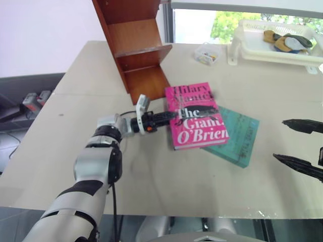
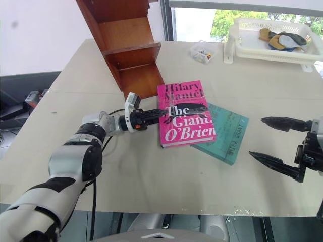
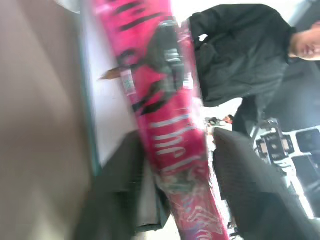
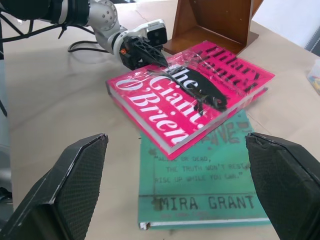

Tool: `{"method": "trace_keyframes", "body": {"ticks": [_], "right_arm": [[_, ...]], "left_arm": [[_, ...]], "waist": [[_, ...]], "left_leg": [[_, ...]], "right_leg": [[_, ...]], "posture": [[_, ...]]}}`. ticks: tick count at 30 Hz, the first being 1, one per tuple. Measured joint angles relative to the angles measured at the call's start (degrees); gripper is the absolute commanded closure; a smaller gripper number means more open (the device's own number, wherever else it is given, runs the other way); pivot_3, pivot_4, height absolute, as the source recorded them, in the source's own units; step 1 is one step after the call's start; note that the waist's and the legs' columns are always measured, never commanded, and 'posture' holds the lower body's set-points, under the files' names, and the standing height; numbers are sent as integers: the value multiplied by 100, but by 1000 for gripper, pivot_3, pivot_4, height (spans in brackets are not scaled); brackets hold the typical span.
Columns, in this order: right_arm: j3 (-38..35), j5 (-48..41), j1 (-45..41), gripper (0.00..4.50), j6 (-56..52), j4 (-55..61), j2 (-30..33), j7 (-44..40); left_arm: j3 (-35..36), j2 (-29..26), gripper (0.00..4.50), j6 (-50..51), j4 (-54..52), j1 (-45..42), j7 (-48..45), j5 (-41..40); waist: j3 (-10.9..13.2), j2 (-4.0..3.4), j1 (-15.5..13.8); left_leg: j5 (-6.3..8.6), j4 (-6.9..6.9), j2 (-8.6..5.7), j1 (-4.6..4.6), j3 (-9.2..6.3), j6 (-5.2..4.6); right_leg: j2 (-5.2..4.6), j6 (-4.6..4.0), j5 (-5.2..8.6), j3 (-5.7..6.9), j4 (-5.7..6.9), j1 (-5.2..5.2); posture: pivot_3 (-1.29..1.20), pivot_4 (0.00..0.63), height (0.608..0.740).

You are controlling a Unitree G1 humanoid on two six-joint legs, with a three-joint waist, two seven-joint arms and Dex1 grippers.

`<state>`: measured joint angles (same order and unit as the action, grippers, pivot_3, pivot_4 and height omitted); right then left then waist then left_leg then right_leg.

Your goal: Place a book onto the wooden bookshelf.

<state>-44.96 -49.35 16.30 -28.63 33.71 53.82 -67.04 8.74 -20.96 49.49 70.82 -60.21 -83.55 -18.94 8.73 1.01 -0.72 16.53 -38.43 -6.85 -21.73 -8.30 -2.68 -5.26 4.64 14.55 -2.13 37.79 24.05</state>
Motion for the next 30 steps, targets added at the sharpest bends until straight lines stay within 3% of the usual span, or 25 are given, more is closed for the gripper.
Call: {"method": "trace_keyframes", "body": {"ticks": [1,11,12,13,17,19,30], "right_arm": [[0,0,0,0,0,0,0,0],[-3,29,12,0,3,0,-1,0],[-4,39,15,0,3,0,-1,0],[-5,43,15,0,3,0,-1,0],[-12,75,14,0,3,0,0,-3],[-30,83,14,0,3,-2,0,-5],[-43,84,8,0,3,-5,0,-10]], "left_arm": [[17,0,377,-3,0,-2,80,0],[226,-17,377,-37,18,-40,347,-24],[226,-14,943,-33,18,-40,330,-23],[226,-8,1104,-29,18,-40,311,-24],[250,8,3002,14,18,-41,251,-32],[258,7,3628,27,18,-41,203,-47],[310,-45,3683,125,2,-41,137,-74]], "waist": [[0,0,-1],[-2,1,2],[-2,1,2],[-2,1,2],[-2,1,2],[-2,1,2],[-2,1,7]], "left_leg": [[0,0,0,0,0,0],[0,-3,0,0,0,0],[0,-3,0,0,0,0],[0,-3,0,0,0,0],[0,-4,0,0,0,0],[0,-4,0,0,0,0],[0,-5,0,0,0,0]], "right_leg": [[0,0,0,0,0,0],[0,0,0,0,4,0],[0,0,0,0,4,0],[0,0,0,0,4,0],[0,0,0,0,5,0],[0,0,0,0,5,0],[1,0,0,0,6,0]], "posture": [[0,150,740],[0,150,740],[0,150,740],[0,150,740],[0,150,740],[0,150,740],[0,150,740]]}}
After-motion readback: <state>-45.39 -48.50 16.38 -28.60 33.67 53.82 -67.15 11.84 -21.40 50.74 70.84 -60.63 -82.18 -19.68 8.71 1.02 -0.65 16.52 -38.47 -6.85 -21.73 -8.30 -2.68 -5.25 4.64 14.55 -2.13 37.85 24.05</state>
